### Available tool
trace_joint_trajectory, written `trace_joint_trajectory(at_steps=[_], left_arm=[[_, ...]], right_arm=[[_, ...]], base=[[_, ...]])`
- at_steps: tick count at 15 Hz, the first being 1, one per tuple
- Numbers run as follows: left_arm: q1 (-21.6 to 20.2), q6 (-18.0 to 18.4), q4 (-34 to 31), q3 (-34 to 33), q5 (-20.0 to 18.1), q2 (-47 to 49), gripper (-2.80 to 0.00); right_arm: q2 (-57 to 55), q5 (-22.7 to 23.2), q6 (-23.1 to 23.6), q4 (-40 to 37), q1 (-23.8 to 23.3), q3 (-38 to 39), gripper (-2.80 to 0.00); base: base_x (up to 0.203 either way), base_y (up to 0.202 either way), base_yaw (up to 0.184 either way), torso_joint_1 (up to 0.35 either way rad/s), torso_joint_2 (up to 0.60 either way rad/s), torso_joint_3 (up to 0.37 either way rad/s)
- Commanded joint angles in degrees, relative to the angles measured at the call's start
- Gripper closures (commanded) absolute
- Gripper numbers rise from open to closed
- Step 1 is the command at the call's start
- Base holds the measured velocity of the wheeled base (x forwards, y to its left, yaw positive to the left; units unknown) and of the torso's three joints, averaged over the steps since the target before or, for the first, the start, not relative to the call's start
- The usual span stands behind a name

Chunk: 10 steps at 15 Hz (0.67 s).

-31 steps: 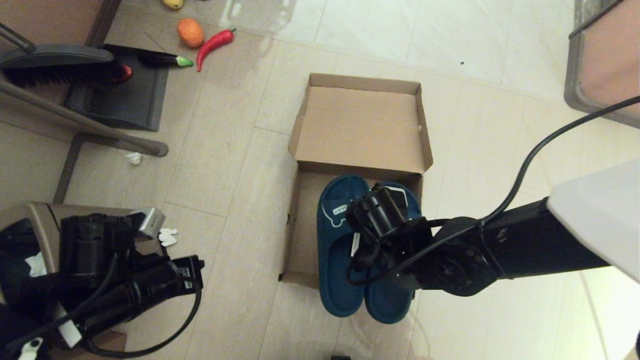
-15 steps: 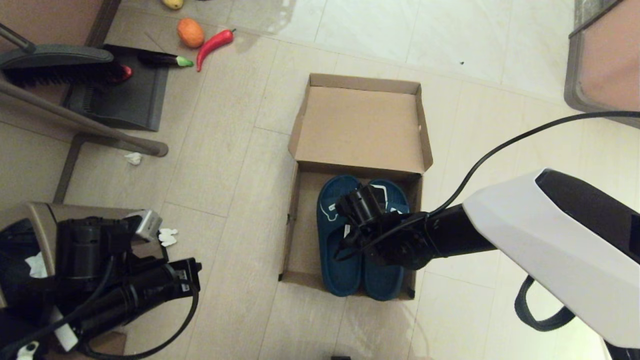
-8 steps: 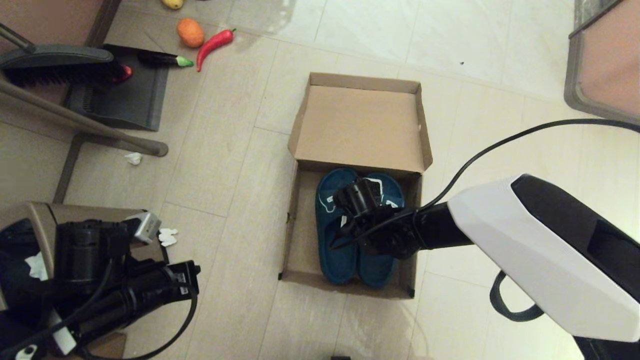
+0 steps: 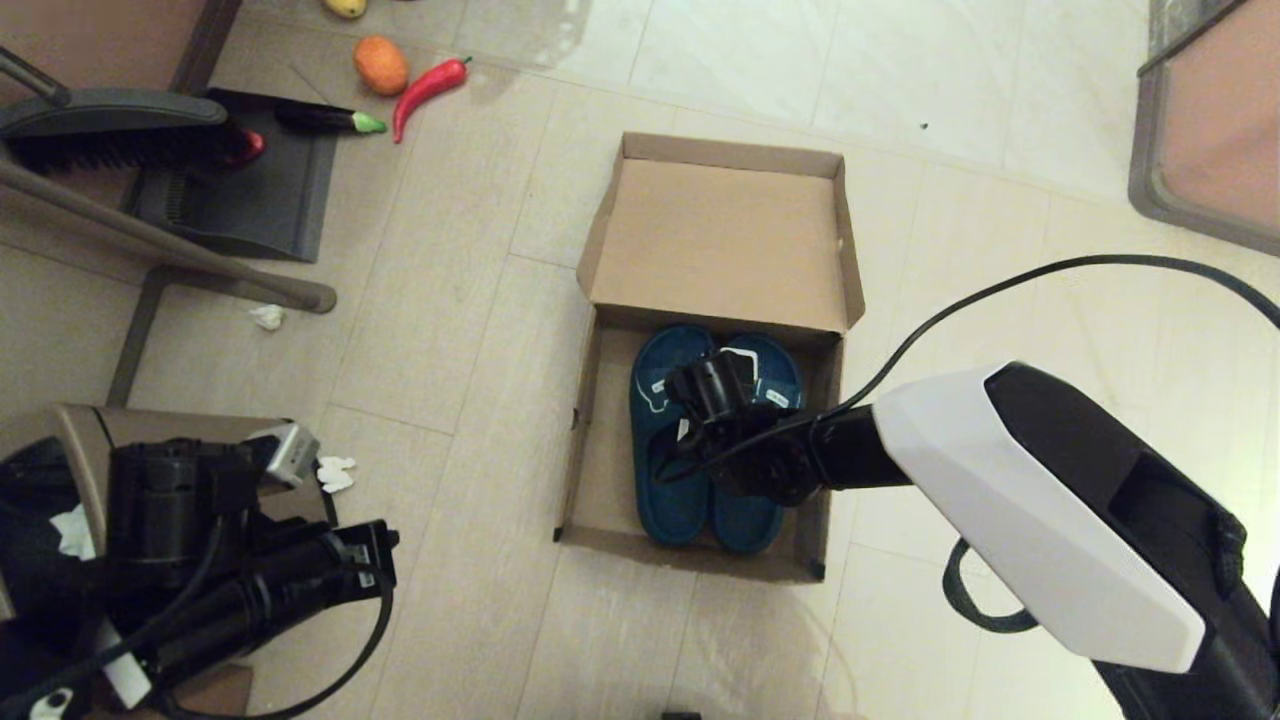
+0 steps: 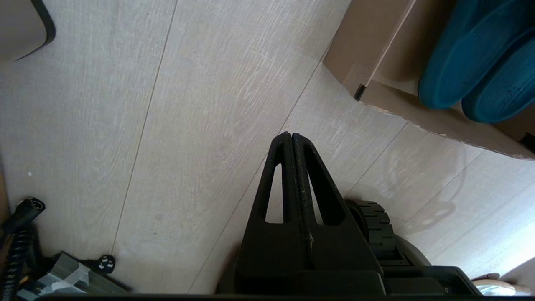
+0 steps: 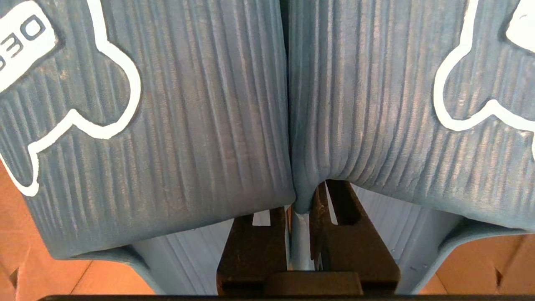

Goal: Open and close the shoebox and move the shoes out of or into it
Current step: Put the shoes into the shoe box

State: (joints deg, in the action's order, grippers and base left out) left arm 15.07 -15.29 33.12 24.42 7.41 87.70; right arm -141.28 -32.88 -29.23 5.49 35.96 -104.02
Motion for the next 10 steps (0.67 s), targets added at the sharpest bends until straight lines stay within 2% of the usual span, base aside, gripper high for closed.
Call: trace_joint_trajectory(at_steps=[1, 6, 7, 10], left_arm=[[-0.2, -0.2, 0.2, -0.3, 0.1, -0.4, 0.00], [-0.2, -0.2, 0.2, -0.7, 0.1, -0.9, 0.00], [-0.3, -0.1, 0.2, -1.0, 0.1, -1.4, 0.00], [-0.2, -0.1, 0.2, -2.4, 0.1, -2.7, 0.00]], right_arm=[[-1.0, -0.2, -0.1, 0.1, 0.0, -0.5, 0.00], [0.5, -0.3, -0.2, 0.0, 0.3, 4.3, 0.00], [0.6, -0.3, -0.3, 0.0, 0.4, 5.1, -2.80], [0.8, -0.3, -1.1, 0.0, 0.5, 5.7, -2.80]], base=[[0.000, 0.000, 0.000, 0.000, 0.00, 0.000], [0.000, 0.000, 0.000, 0.000, 0.00, 0.000], [0.000, 0.000, 0.000, 0.000, 0.00, 0.000], [0.000, 0.000, 0.000, 0.000, 0.00, 0.000]])
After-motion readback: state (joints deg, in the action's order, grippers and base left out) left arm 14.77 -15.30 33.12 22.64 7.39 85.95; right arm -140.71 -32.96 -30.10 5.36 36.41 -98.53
